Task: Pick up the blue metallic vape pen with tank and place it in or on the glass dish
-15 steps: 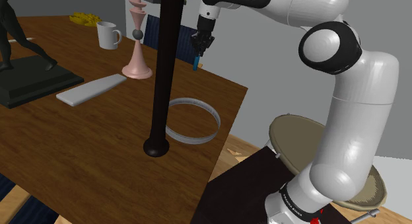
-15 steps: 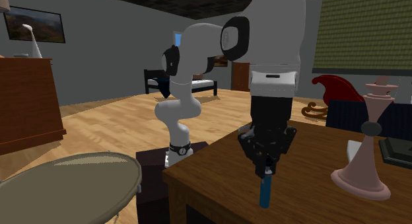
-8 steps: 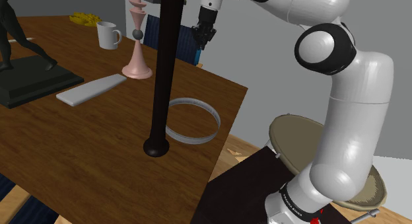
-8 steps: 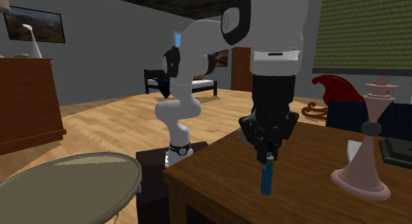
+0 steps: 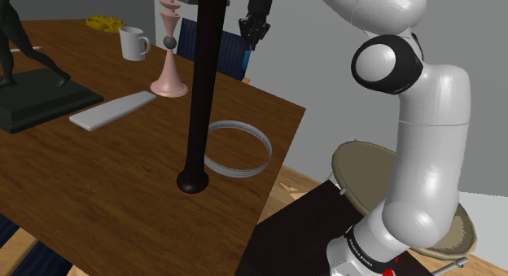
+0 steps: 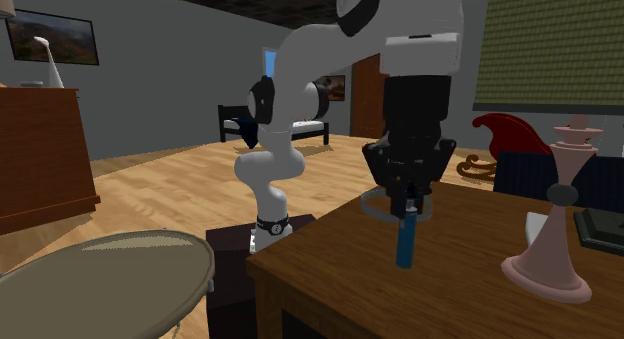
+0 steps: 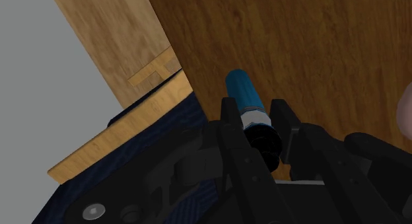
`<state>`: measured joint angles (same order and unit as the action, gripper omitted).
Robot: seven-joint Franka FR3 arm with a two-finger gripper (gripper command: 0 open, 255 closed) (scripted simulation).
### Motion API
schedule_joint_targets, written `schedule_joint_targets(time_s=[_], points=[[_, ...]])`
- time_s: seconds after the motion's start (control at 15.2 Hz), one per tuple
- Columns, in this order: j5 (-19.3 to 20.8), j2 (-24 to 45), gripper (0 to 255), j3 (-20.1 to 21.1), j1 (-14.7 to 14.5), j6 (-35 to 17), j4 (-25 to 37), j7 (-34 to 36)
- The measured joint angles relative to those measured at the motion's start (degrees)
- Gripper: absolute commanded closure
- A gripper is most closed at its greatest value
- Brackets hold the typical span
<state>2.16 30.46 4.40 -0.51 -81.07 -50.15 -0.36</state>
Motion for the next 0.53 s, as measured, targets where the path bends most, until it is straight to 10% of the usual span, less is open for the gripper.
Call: schedule_joint_targets(time_s=[0.2,0.53], points=[[0.26,3.81,255,-0.06,-0.48,5.17,8.96,0.01],[-0.34,-9.39,255,0.95,-1.87,-1.18,-10.62,3.13]])
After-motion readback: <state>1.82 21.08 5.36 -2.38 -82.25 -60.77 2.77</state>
